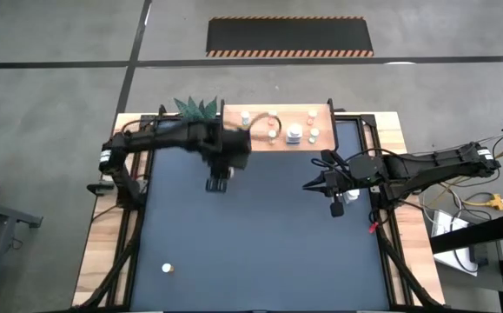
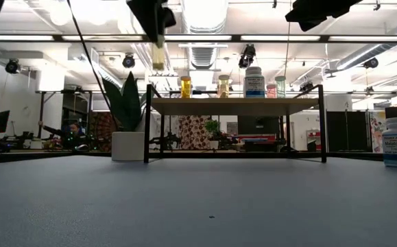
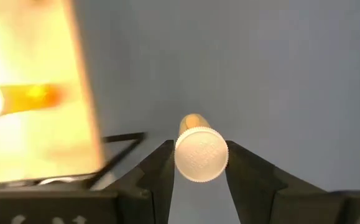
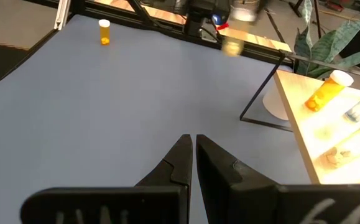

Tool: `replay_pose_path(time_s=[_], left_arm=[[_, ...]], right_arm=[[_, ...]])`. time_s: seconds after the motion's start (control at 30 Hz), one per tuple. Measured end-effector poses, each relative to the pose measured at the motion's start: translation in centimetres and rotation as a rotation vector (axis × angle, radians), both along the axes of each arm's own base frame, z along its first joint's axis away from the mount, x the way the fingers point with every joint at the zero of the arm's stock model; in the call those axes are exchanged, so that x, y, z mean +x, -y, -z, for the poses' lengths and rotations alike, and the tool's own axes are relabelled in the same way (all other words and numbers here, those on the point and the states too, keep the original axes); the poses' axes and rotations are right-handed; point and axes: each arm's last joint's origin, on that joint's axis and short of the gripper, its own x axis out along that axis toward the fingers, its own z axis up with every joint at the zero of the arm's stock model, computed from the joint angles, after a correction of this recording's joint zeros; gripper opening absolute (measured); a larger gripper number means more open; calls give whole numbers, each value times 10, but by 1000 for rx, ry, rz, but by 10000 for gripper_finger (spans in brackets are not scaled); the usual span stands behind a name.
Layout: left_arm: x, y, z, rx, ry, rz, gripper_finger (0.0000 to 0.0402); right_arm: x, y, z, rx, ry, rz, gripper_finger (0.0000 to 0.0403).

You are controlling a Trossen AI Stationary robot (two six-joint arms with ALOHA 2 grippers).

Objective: Pick and place medicine bottles onto shelf by color
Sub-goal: Put the yellow medicine bottle on the shelf

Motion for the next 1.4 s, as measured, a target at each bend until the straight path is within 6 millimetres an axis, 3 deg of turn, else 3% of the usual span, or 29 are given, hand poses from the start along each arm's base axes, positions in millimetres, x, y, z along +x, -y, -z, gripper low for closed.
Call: replay_pose_path(time_s=[0.33,0.63,0.93,1.4], left_arm=[[-22,-89,-27,114,83,-74,115],[-33,-136,-32,210,151,-118,115],[-26,-167,-11,201,98,-158,115],[-12,-177,11,175,48,-142,115]], right_arm=[[0,0,-1,-5,1,7,13],[0,0,-1,-2,2,9,13],[0,0,-1,10,0,15,13],[0,1,0,14,-8,19,13]])
